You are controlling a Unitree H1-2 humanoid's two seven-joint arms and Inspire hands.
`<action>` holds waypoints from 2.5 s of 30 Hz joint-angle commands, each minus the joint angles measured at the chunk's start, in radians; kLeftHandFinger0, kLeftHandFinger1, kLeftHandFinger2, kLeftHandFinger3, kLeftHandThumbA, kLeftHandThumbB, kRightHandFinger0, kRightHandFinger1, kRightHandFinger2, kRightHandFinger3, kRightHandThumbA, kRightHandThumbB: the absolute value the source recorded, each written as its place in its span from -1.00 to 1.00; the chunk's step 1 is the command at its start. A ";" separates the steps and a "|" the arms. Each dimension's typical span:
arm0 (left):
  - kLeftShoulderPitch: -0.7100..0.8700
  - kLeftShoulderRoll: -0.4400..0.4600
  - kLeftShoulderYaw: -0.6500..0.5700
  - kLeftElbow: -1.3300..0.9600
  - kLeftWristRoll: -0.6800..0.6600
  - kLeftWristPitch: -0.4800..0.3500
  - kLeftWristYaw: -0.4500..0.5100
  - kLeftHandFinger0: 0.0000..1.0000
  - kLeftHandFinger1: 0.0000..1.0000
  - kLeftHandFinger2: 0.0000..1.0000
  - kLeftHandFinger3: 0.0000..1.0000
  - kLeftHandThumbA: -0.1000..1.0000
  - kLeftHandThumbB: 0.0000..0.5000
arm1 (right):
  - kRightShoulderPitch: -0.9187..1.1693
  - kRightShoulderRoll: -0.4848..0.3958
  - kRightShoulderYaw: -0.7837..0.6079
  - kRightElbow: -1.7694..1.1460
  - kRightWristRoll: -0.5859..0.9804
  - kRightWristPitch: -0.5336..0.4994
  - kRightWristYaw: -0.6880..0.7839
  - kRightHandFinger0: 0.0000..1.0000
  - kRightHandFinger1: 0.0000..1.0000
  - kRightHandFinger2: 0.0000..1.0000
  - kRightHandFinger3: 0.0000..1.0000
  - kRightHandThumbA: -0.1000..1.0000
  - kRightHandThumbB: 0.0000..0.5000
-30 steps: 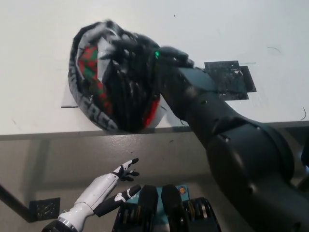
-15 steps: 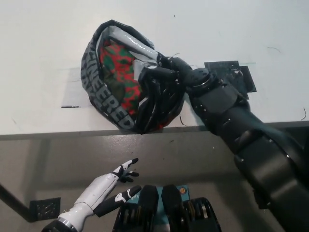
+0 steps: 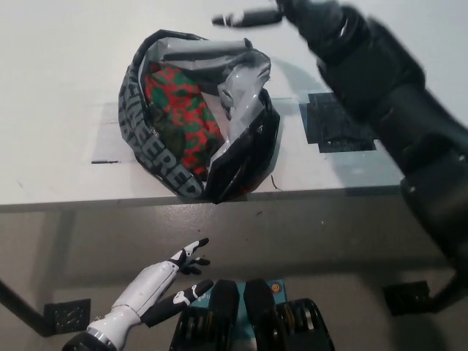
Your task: The robot uses its right hand to pick up a bag of coffee beans and puts it in the black plastic bag, then the robot grabs the top of the bag and lifts it.
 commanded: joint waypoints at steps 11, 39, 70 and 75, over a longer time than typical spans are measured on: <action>-0.016 0.012 0.010 -0.007 -0.008 -0.031 -0.001 0.58 0.46 0.60 1.00 1.00 -0.30 | 0.027 -0.104 -0.235 -0.610 0.056 0.253 0.142 1.00 1.00 1.00 1.00 0.97 0.78; -0.074 -0.009 0.195 0.041 -0.209 0.009 0.042 1.00 1.00 1.00 1.00 1.00 -0.03 | 1.261 -0.215 -0.602 -2.102 0.269 -0.110 -0.013 1.00 1.00 1.00 1.00 1.00 0.70; 0.161 -0.032 0.192 0.027 -0.207 -0.084 0.050 1.00 1.00 1.00 1.00 1.00 0.08 | 1.557 0.000 -0.420 -1.092 0.020 -0.600 -0.030 1.00 1.00 1.00 1.00 1.00 0.14; 0.190 -0.040 0.188 0.015 -0.199 -0.087 0.050 1.00 1.00 1.00 1.00 1.00 0.02 | 1.571 -0.001 -0.423 -1.071 0.038 -0.600 -0.011 1.00 1.00 1.00 1.00 1.00 0.09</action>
